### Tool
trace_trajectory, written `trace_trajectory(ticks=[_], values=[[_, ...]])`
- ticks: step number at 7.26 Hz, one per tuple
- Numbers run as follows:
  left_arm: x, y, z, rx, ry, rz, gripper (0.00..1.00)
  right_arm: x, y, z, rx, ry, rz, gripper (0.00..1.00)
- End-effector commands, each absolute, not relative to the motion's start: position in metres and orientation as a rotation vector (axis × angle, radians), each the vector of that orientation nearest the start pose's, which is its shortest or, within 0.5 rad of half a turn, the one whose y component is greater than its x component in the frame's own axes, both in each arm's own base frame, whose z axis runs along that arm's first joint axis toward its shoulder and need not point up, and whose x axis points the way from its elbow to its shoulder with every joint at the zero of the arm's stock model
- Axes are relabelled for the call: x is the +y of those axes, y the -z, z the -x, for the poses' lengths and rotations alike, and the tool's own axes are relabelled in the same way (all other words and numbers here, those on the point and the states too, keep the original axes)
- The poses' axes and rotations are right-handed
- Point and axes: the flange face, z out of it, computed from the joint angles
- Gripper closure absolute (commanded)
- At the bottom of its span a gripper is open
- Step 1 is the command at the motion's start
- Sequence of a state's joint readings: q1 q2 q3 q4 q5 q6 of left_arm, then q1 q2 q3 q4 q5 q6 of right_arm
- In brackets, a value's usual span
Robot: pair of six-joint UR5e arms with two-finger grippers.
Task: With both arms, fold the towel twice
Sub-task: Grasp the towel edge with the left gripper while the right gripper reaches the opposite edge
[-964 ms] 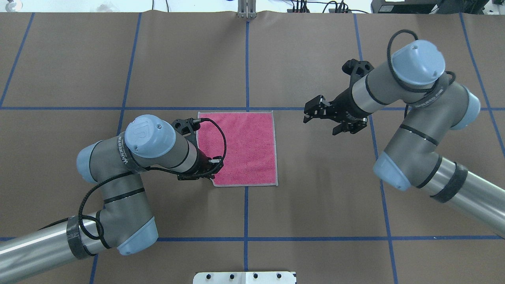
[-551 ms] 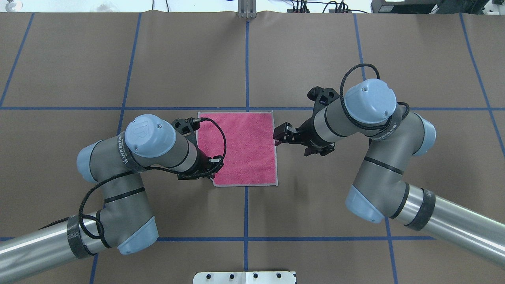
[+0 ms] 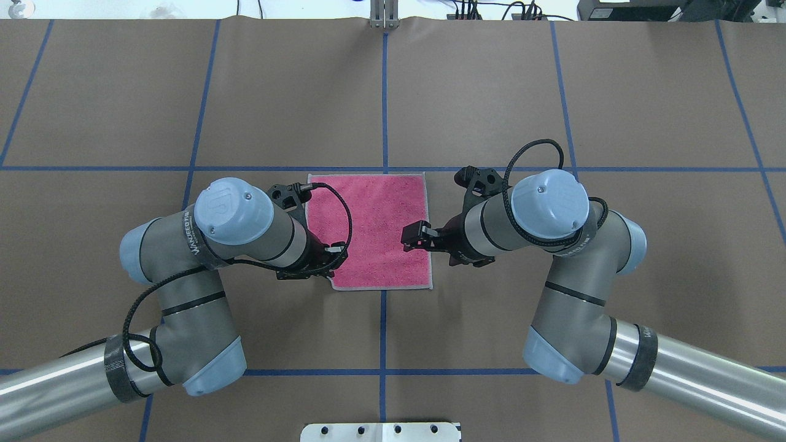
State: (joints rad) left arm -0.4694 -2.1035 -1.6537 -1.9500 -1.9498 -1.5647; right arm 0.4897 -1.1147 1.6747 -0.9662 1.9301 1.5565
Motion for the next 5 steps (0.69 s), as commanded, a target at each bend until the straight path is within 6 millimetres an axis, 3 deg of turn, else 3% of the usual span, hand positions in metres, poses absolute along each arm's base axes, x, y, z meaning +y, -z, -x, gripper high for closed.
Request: trace_trajectory(ticks=[1,2,5], values=[[-0.388,-0.269,-0.553,1.038,0.232,0.106,1.0,-0.386,-0.299,0.536,-1.283,-0.224,0.001,0.0],[-0.388,-0.27,-0.552,1.037,0.232,0.106,1.0,-0.387,-0.312,0.544,-1.299,-0.218,0.0,0.0],[-0.388,-0.27,-0.552,1.037,0.231,0.105,1.0,-0.385,-0.312,0.546,-1.309,-0.259,0.038,0.0]])
